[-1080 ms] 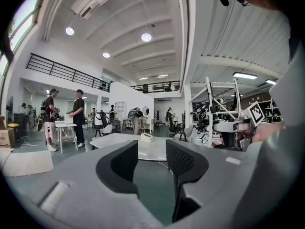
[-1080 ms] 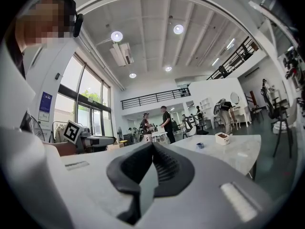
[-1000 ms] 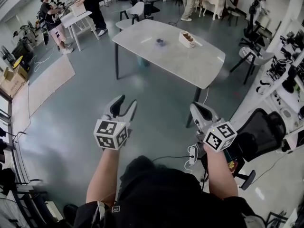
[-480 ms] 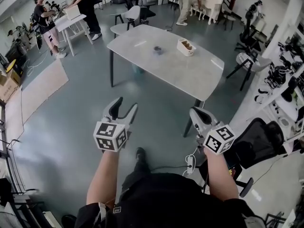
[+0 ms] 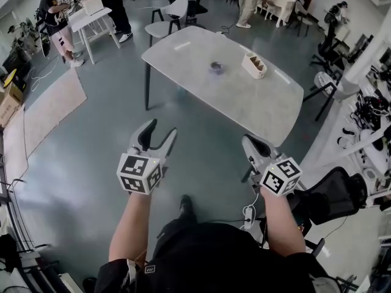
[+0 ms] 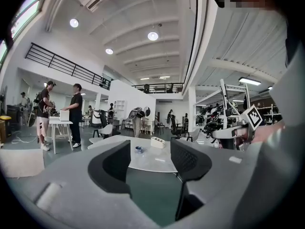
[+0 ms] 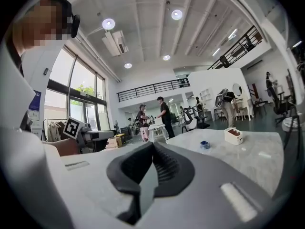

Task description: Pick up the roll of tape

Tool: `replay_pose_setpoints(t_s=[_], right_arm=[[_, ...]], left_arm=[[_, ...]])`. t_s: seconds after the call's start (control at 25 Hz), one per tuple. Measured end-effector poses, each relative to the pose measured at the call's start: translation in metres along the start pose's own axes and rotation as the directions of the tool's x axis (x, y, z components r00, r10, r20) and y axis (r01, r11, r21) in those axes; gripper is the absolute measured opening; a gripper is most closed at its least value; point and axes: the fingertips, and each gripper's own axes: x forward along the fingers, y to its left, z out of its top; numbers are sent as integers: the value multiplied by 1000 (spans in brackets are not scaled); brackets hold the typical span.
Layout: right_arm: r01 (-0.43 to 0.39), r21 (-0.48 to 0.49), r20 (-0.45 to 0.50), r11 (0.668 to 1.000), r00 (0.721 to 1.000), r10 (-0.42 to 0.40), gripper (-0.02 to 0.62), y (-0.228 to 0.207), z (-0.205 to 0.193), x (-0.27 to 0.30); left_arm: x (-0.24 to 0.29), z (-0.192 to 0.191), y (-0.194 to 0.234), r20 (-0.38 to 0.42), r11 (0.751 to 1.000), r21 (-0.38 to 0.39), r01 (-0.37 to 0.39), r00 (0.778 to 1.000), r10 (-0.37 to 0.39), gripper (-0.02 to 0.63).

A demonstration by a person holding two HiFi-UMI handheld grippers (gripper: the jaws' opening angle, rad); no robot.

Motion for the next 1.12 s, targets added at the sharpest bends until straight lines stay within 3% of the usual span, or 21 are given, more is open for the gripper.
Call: replay_pose_setpoints(t_s=[0.52,0.8,1.12], right_arm=[[44,1,-47,999,998,-44,3,-2,8,119],[45,8,-52,999,998,-44,3,-5,6,139],[36,37,-27,999,999,-35,3,-41,12,163]], left_arm=[[50,3,108,-10,998,-14,55,998,-55,256],[59,-6,127,-18,998,-31,54,998,-54,255],[98,-1,134,-36,999,-9,50,998,-51,255]])
